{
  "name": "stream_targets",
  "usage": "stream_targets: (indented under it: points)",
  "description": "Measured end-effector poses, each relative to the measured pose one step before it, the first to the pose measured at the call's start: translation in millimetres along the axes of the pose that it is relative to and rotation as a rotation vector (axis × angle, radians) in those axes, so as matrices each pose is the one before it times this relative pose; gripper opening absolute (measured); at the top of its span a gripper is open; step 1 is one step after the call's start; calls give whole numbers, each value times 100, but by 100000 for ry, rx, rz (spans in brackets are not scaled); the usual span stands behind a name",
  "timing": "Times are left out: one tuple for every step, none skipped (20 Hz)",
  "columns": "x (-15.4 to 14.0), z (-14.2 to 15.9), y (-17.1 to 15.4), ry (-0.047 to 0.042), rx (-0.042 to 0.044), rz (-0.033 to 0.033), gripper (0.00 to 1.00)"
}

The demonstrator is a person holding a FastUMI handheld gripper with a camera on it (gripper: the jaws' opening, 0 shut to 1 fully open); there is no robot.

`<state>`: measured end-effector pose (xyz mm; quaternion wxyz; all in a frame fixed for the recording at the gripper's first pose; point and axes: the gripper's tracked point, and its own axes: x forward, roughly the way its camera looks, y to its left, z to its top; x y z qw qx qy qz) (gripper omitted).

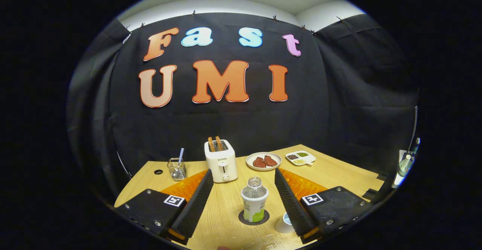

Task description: Take the bottle from table, then pour the juice into the cup, finally place the bottle on the coaster

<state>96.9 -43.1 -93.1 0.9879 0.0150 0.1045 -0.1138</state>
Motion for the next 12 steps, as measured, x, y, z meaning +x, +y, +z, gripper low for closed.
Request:
stream_targets:
  points:
    - [-1092,1189,608,-1266,-917,2514,97]
    - [-1005,1033,505,-810,-874,2160,97]
    - [-1040,1068,522,-1325,-1032,1659,97]
    - [-880,1135,438,-1802,165,1714,97]
    - [-886,1049,868,-2020,1380,2375,97]
    - [-974,1052,1063,-2142,1971,3391,97]
    - [-977,835,1184,-2170,2047,4061,97]
    - [-796,853,1015,-2634,1931,3428,97]
    - [-775,754,802,-2203,1541,2458,97]
    - [-1007,522,498,-1372,1218,1979,97]
    - [-726,426,595,-1242,739,1343,97]
    - [-605,201,260,-560,380,858,97]
